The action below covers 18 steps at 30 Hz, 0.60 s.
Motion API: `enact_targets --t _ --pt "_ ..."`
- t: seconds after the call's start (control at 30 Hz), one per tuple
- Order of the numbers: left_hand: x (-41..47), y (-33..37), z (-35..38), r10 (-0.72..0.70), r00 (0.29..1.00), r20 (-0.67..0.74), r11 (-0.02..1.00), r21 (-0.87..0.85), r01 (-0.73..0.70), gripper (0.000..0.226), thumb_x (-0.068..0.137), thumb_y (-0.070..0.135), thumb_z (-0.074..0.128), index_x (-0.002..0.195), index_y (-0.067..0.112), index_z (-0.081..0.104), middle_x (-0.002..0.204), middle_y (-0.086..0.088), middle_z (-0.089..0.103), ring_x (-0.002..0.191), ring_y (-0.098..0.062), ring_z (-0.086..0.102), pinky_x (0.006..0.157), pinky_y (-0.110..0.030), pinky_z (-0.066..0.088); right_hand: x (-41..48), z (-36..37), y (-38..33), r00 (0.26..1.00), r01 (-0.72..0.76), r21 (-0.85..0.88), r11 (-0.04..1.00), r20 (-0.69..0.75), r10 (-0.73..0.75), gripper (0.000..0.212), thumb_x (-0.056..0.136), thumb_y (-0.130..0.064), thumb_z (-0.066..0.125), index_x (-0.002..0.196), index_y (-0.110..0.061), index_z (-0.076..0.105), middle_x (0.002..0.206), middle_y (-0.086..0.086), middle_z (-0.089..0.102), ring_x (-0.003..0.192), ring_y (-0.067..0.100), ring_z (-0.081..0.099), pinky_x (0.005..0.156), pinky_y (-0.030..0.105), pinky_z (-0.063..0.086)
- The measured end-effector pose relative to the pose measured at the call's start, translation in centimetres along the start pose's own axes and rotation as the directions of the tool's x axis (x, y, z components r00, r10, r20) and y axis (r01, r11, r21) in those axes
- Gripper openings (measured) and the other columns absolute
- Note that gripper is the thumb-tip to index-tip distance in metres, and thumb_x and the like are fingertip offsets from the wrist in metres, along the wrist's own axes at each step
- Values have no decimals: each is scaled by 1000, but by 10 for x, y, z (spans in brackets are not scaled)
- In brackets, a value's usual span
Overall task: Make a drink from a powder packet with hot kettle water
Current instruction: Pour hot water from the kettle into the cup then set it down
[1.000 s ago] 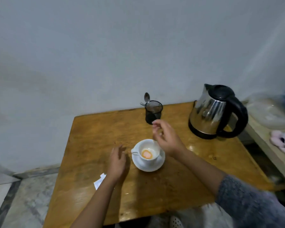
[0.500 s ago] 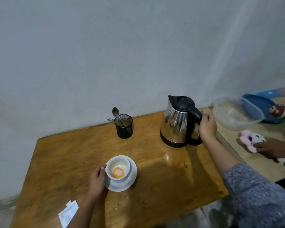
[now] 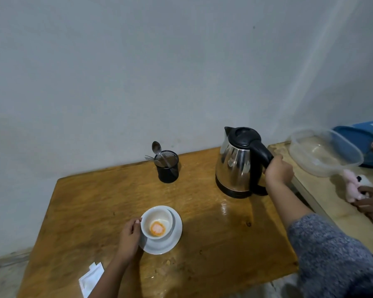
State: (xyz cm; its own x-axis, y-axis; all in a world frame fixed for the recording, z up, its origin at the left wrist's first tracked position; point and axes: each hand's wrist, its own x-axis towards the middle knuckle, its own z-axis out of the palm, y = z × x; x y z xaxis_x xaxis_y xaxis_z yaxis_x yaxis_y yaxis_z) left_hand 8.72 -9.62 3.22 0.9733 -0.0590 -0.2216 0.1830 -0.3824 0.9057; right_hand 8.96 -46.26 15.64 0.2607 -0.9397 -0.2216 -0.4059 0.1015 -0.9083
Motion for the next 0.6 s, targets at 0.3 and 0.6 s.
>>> enact_targets --t 0.3,0.6 --pt "3 11 -11 -29 993 116 999 26 26 28 97 14 38 86 25 61 88 5 64 82 -10 57 68 -22 45 -23 -8 -49 979 192 -110 975 -42 -198 39 92 -30 40 80 2 61 84 18 59 76 30 51 68 34 38" --pt "7 7 -18 -89 981 171 995 70 78 27 97 14 38 99 9 64 99 -11 65 87 -19 57 69 -25 44 -72 8 -84 826 560 -255 788 251 -505 46 83 -29 49 42 -12 38 44 2 36 46 26 38 48 29 28"
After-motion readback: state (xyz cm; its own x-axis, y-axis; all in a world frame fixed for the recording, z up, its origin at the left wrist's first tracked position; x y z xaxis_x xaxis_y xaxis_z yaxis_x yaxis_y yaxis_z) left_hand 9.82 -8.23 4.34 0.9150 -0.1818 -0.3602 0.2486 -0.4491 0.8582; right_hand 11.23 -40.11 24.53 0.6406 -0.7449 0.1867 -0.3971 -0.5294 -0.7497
